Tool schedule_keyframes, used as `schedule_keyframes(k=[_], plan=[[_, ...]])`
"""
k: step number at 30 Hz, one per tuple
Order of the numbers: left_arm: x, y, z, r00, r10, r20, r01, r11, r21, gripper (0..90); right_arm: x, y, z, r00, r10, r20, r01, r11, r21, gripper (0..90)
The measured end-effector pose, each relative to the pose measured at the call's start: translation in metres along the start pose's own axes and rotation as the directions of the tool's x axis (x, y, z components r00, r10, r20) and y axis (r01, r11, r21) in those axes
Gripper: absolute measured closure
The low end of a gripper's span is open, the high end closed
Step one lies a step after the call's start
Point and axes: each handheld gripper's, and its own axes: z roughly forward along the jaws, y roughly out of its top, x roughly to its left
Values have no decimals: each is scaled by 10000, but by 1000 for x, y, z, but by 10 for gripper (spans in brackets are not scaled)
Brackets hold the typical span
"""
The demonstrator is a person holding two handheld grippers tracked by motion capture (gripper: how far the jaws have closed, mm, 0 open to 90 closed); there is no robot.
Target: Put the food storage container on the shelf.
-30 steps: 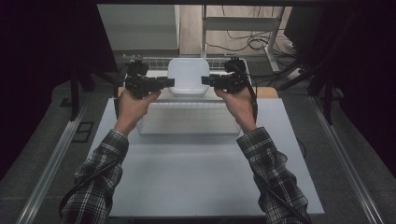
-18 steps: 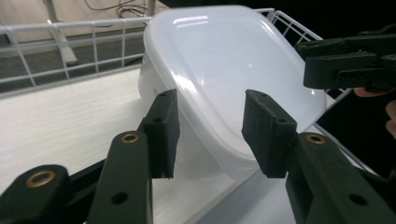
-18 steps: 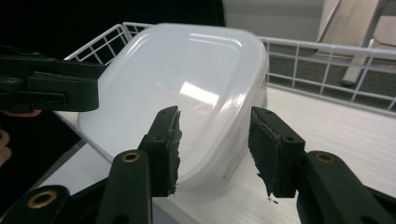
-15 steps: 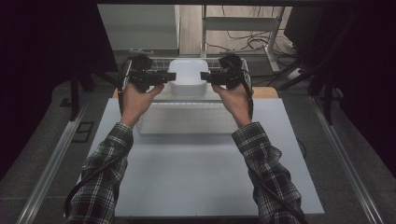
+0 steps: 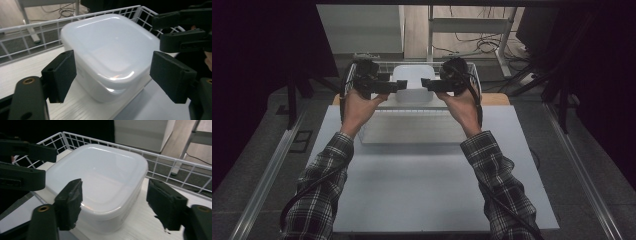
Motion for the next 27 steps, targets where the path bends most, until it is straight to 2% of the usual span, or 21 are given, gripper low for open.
schedule_keyframes(k=[3, 6, 10, 13, 14, 16, 24, 27], plan=[[-2, -1, -2, 9994, 225, 267, -226, 9997, 32, 173, 1, -1, 0, 9999, -99, -114, 101, 9999, 119, 191], [-3, -6, -4, 9975, 280, 653, -273, 9996, -118, 140, 5, -6, -2, 9991, -339, -264, 343, 9993, 155, 129], [-2, -12, -5, 9952, 340, 916, -313, 9990, -305, 98, 9, -11, -2, 9976, -637, -258, 644, 9975, 286, 92], [-2, -15, -6, 9941, 379, 1018, -341, 9987, -383, 81, 11, -13, -2, 9969, -709, -334, 721, 9968, 342, 74], [-2, -17, -7, 9938, 395, 1042, -352, 9984, -432, 73, 12, -16, -2, 9953, -927, -291, 938, 9949, 377, 66], [-2, -21, -10, 9934, 538, 1013, -492, 9976, -481, 68, 13, -18, -3, 9940, -1069, -245, 1078, 9934, 387, 58], [1, -37, -16, 9924, 697, 1015, -649, 9966, -503, 65, 13, -32, -6, 9915, -1254, -342, 1266, 9913, 353, 40], [1, -45, -17, 9924, 596, 1073, -541, 9971, -541, 62, 14, -37, -7, 9914, -1232, -439, 1248, 9916, 341, 36]])
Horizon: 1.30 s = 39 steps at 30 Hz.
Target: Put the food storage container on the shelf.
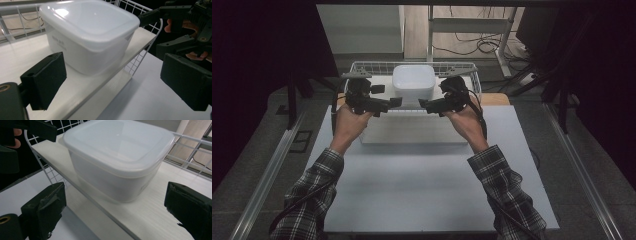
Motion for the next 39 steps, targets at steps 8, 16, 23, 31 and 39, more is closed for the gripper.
schedule_keyframes(k=[8, 16, 23, 31, 39], plan=[[-2, -19, -4, 9997, -31, 238, 35, 9999, -157, 49, 4, -10, -2, 9998, -143, -129, 143, 9999, -30, 28], [-16, -37, -5, 9974, 527, 482, -537, 9983, 215, 34, 7, -24, -10, 9992, -282, -278, 279, 9995, -122, 25], [-26, -59, -7, 9947, 724, 729, -753, 9964, 384, 62, 11, -40, -18, 9988, -376, -328, 372, 9992, -136, 25], [-36, -79, -6, 9936, 754, 837, -789, 9961, 387, 59, 21, -58, -26, 9971, -582, -484, 572, 9981, -227, 25], [-44, -98, -2, 9925, 888, 836, -935, 9942, 540, 35, 28, -76, -31, 9969, -505, -601, 483, 9981, -376, 20]])
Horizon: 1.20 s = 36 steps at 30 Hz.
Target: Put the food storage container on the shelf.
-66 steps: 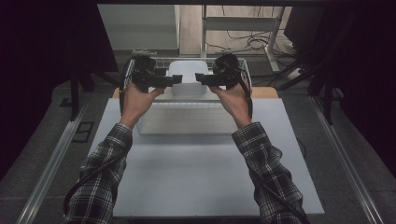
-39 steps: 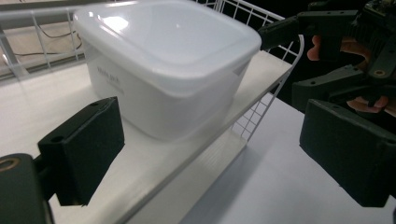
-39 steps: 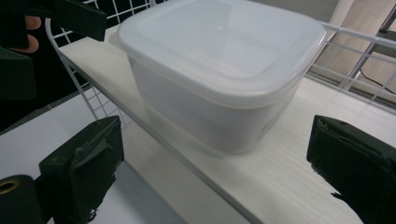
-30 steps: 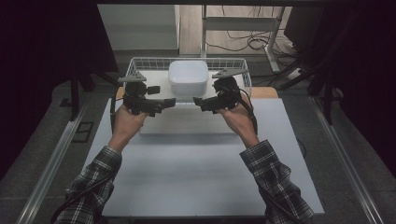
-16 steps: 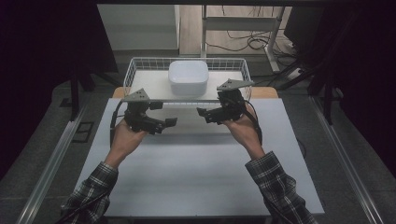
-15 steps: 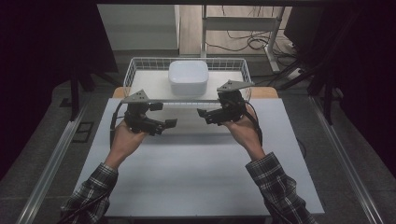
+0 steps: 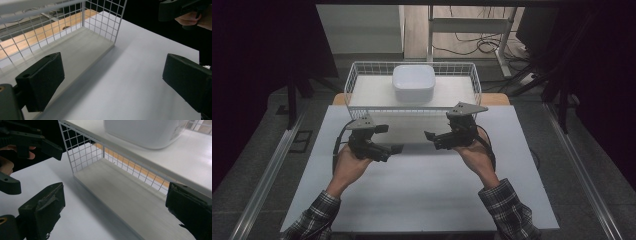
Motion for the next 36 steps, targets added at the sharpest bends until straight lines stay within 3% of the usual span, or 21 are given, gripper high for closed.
schedule_keyframes(k=[7, 17, 26, 36], plan=[[-5, -21, 4, 9997, -205, 117, 205, 9998, -15, 30, 3, -22, 1, 10000, 55, 57, -55, 9999, 92, 12], [-8, -42, 9, 9996, -263, -137, 266, 9994, 200, 29, 5, -41, 3, 9999, 125, 46, -126, 9996, 248, 1], [-13, -55, 9, 9996, -263, -71, 264, 9995, 179, 30, 14, -57, 5, 10000, -35, -76, 39, 9988, 494, 0], [-21, -69, 9, 9997, -254, -60, 256, 9990, 364, 34, 18, -74, 1, 9999, 150, -46, -148, 9989, 437, 0]])
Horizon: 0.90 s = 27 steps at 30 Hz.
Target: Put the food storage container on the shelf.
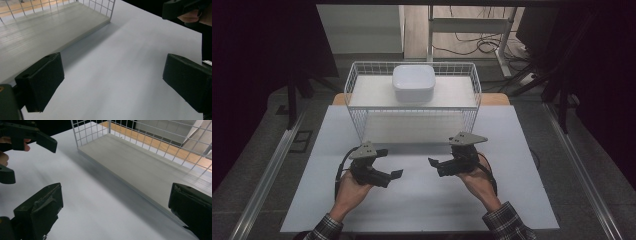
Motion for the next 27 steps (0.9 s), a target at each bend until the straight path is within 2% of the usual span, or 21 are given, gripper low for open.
schedule_keyframes(k=[6, 12, 19, 27], plan=[[-4, -12, -1, 10000, -9, -83, 10, 9998, 210, 37, -1, -10, -4, 9997, 207, 98, -206, 9997, -90, 0], [-4, -24, -7, 9997, -97, -213, 105, 9992, 390, 37, -2, -21, -11, 9998, 108, 161, -108, 9999, 3, 0], [-4, -35, -18, 9990, -267, -361, 278, 9991, 315, 37, -3, -32, -25, 9992, 398, 99, -398, 9992, 13, 0], [-4, -46, -30, 9977, -396, -554, 411, 9988, 259, 38, -4, -47, -41, 9984, 487, 272, -487, 9988, 18, 0]])
